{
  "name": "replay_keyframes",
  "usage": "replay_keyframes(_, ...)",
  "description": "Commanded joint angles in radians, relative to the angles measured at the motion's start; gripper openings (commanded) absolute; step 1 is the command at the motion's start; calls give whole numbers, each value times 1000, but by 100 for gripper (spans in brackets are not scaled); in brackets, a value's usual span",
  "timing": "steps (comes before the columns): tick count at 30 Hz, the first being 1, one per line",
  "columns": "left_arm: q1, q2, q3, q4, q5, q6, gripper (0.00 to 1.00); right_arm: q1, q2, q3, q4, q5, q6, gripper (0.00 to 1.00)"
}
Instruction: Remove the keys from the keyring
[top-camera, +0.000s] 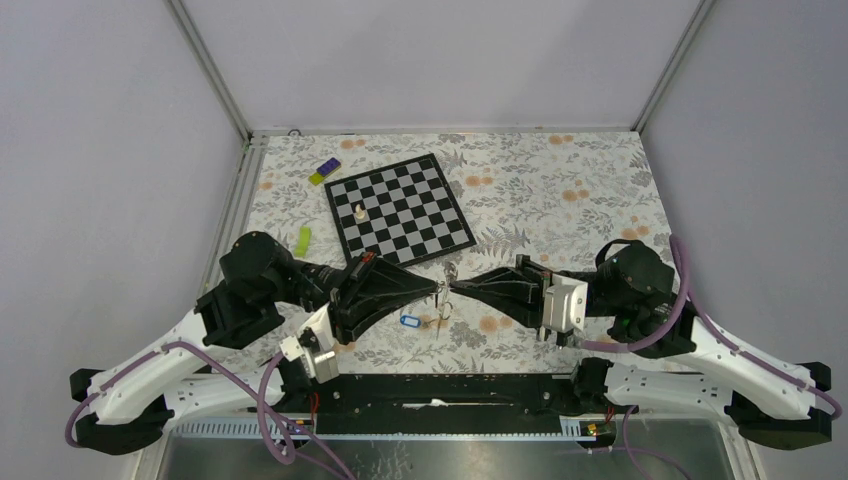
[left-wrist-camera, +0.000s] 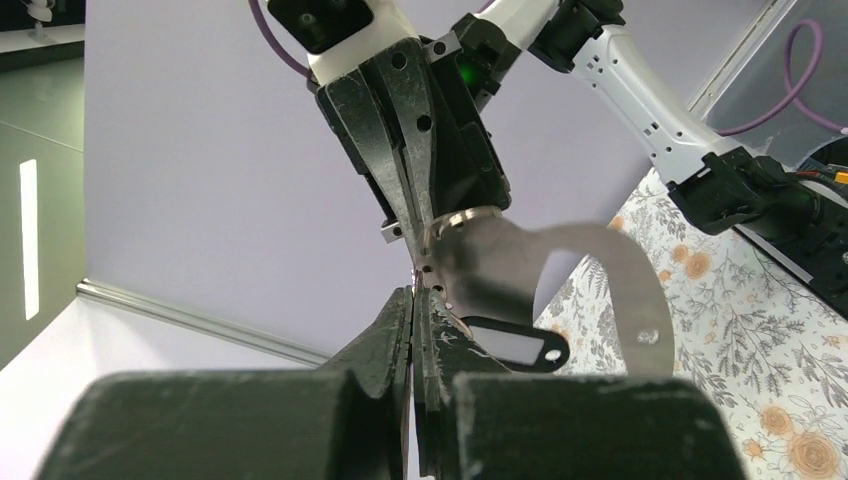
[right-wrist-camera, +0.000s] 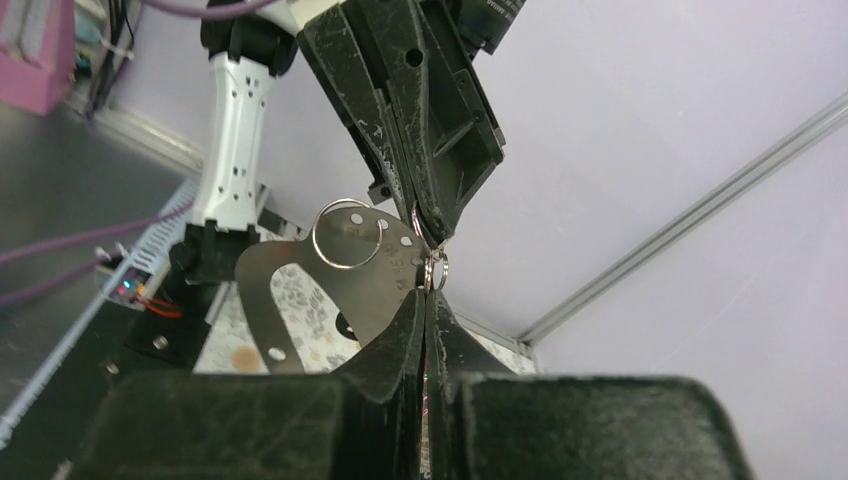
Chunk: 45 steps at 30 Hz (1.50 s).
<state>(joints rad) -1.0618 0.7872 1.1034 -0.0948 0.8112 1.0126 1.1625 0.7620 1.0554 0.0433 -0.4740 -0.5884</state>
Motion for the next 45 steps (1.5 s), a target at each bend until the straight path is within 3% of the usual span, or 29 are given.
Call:
replay_keyframes(1, -1, -4, 37, 25, 30, -7, 0, 5, 22, 87, -168, 9, -206, 0)
replay_keyframes(18, 0, 11, 55, -30, -1, 17, 0, 5, 89, 222, -400, 37, -432, 0)
replay_keyframes(27, 0, 23, 62, -70, -7, 41, 0, 5, 111, 260, -450, 18, -455, 0)
replay_keyframes(45, 0, 91, 158, -299, 68, 162, 0, 39, 179, 351, -622, 4, -473, 0)
